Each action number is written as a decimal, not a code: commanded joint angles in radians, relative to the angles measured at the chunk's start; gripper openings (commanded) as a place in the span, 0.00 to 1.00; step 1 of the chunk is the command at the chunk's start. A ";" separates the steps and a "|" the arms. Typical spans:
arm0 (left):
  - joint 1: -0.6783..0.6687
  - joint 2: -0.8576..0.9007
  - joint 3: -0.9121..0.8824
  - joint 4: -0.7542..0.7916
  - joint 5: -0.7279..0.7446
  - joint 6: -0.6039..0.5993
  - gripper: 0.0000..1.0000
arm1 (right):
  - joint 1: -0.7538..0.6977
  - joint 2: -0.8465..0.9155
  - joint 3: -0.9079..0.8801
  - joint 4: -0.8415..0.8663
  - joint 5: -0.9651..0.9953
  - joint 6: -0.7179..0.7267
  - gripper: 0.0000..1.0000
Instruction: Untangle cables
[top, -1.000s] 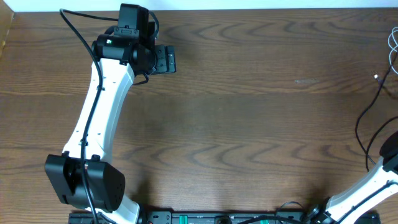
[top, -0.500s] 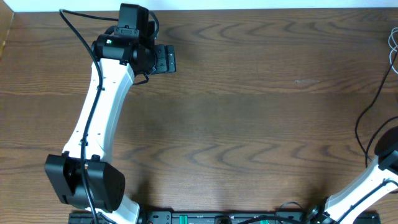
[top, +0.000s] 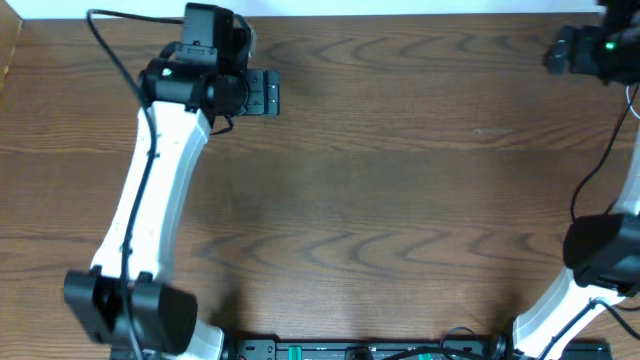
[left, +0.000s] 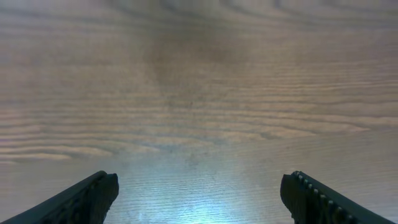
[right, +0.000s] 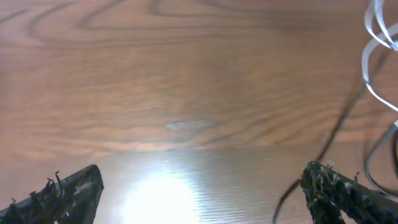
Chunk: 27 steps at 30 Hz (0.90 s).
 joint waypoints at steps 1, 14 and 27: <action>0.001 -0.085 0.040 -0.017 -0.002 0.080 0.90 | 0.067 -0.074 0.009 -0.015 -0.009 -0.043 0.99; 0.001 -0.090 0.026 -0.090 0.089 0.253 0.90 | 0.103 -0.193 0.009 -0.139 -0.008 -0.050 0.99; 0.001 -0.090 0.026 -0.090 0.088 0.253 0.90 | 0.103 -0.431 0.009 -0.214 0.014 -0.027 0.99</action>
